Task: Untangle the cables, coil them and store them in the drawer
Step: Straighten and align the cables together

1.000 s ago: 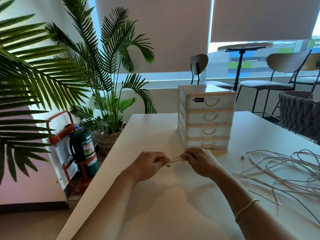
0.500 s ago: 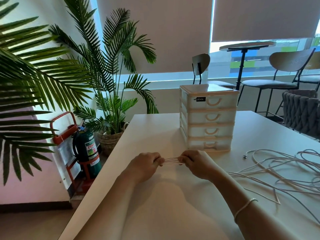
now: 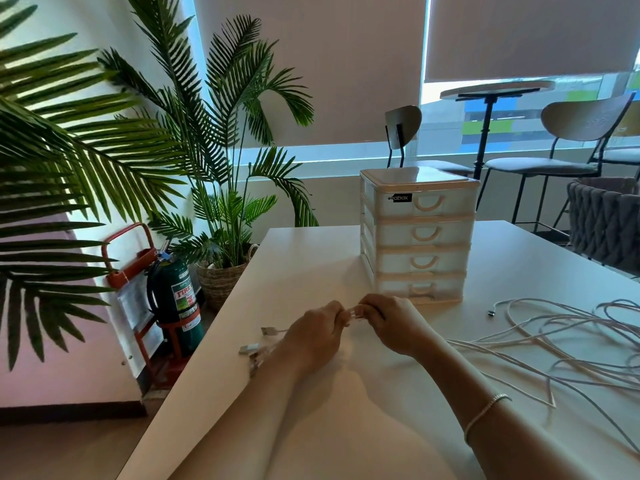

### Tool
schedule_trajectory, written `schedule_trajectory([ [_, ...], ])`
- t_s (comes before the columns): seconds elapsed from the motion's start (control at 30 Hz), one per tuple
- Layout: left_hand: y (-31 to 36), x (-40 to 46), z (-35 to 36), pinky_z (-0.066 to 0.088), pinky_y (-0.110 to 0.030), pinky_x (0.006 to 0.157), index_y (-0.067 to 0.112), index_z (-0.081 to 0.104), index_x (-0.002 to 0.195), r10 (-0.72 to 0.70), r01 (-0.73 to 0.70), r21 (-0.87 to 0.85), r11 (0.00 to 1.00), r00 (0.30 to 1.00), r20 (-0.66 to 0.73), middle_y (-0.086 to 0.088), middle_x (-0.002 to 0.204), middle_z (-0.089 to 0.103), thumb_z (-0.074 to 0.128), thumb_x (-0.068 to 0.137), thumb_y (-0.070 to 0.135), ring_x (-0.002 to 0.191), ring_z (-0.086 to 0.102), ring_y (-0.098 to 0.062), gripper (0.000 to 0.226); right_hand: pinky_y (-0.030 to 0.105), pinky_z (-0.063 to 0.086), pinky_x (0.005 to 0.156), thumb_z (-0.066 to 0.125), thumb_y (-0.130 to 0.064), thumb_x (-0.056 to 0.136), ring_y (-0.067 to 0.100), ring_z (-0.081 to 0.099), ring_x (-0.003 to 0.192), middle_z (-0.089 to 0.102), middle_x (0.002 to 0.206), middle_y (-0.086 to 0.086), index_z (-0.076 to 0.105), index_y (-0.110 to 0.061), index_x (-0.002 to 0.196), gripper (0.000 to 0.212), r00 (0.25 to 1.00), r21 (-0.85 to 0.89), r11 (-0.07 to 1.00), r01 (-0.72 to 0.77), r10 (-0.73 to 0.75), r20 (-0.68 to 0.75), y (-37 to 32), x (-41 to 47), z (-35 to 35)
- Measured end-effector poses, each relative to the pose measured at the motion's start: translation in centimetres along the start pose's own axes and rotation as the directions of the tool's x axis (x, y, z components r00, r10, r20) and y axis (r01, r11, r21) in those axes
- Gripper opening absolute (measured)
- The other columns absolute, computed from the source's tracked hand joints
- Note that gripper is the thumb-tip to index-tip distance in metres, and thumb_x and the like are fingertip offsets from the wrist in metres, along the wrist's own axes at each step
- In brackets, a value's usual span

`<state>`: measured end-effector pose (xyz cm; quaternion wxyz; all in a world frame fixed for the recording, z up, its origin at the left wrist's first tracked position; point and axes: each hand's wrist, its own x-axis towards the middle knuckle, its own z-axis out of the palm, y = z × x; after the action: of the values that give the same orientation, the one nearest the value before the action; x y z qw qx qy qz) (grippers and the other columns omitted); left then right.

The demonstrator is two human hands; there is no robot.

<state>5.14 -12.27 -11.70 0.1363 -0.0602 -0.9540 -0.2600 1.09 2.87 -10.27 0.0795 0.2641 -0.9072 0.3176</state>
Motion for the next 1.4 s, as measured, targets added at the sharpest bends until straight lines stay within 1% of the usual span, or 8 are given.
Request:
schedule_trajectory([
  [0.17,-0.7,0.2,-0.1,0.043,-0.033,0.077,0.014,0.057,0.092,-0.024,0.023,-0.039,0.999,0.999,-0.036,-0.008,0.096,0.067,0.04,0.098,0.025,0.091,0.06,-0.027,0.022,0.019,0.033,0.053,0.043,-0.024,0.097,0.008,0.042,0.053,0.053,0.061,-0.007,0.061,-0.022,0.078,0.027,0.952,0.224,0.962,-0.154,0.084,0.294,-0.5,0.1,-0.6],
  [0.3,-1.6,0.4,-0.9,0.045,-0.033,0.081,0.012,0.058,0.089,-0.051,0.047,-0.068,0.997,0.997,-0.059,-0.01,0.095,0.066,0.045,0.096,0.019,0.091,0.06,-0.026,0.016,0.018,0.027,0.045,0.042,-0.023,0.098,0.01,0.033,0.046,0.05,0.056,-0.002,0.067,-0.011,0.09,0.029,0.841,0.244,0.917,-0.317,0.153,0.518,-0.3,-0.2,-1.7],
  [0.53,-0.3,-0.1,-0.8,0.037,-0.025,0.07,0.022,0.056,0.077,0.0,0.02,-0.143,0.989,0.99,0.143,-0.002,0.08,0.06,0.047,0.095,0.022,0.073,0.049,-0.015,0.02,0.021,0.028,0.049,0.054,-0.018,0.092,0.005,0.037,0.044,0.045,0.039,-0.013,0.061,-0.027,0.061,0.033,0.988,0.395,0.905,-0.157,0.146,0.058,2.3,0.4,-1.7],
  [0.77,-0.7,0.0,-1.2,0.04,-0.028,0.073,0.009,0.061,0.094,-0.024,0.014,-0.114,0.993,0.996,-0.089,-0.011,0.093,0.066,0.048,0.096,0.021,0.087,0.058,-0.026,0.018,0.014,0.027,0.042,0.058,-0.02,0.09,0.002,0.034,0.04,0.044,0.048,-0.008,0.068,-0.023,0.067,0.025,0.919,0.328,0.919,-0.22,0.082,0.385,0.7,-0.5,-2.3],
  [1.0,-0.1,-0.3,-1.2,0.035,-0.023,0.068,0.019,0.065,0.09,0.008,0.009,-0.099,0.995,0.987,0.163,-0.001,0.082,0.06,0.048,0.095,0.024,0.078,0.05,-0.016,0.019,0.017,0.037,0.058,0.056,-0.018,0.09,0.004,0.048,0.063,0.056,0.067,-0.012,0.07,-0.024,0.08,0.018,0.986,0.215,0.962,-0.165,0.167,0.009,1.0,-0.1,-1.8],
  [1.2,0.0,-0.4,-1.0,0.04,-0.027,0.079,0.019,0.064,0.097,-0.002,-0.004,0.053,0.999,0.994,0.112,-0.005,0.104,0.066,0.044,0.096,0.022,0.098,0.057,-0.024,0.021,0.035,0.052,0.082,0.051,-0.024,0.092,0.016,0.062,0.085,0.067,0.091,-0.005,0.069,-0.033,0.094,0.02,0.986,0.018,0.995,-0.094,0.09,0.14,1.0,-0.6,-1.7],
  [1.3,0.0,-0.3,-1.1,0.039,-0.027,0.077,0.016,0.064,0.098,-0.002,0.0,0.029,1.0,0.999,0.045,-0.007,0.101,0.067,0.044,0.096,0.022,0.096,0.057,-0.026,0.021,0.031,0.045,0.072,0.042,-0.028,0.097,0.019,0.059,0.081,0.063,0.086,0.0,0.066,-0.021,0.096,0.025,0.981,-0.107,0.994,0.005,0.016,0.191,-0.1,-0.6,-1.0],
  [1.4,-0.2,-0.3,-1.2,0.033,-0.025,0.071,0.012,0.063,0.096,-0.013,0.011,-0.03,0.999,0.998,-0.059,-0.01,0.096,0.065,0.045,0.096,0.022,0.091,0.057,-0.028,0.02,0.015,0.039,0.047,0.041,-0.022,0.098,0.002,0.05,0.048,0.058,0.068,-0.003,0.059,-0.021,0.081,0.025,0.959,0.063,0.994,-0.084,0.064,0.275,-1.0,-0.5,-0.6],
])
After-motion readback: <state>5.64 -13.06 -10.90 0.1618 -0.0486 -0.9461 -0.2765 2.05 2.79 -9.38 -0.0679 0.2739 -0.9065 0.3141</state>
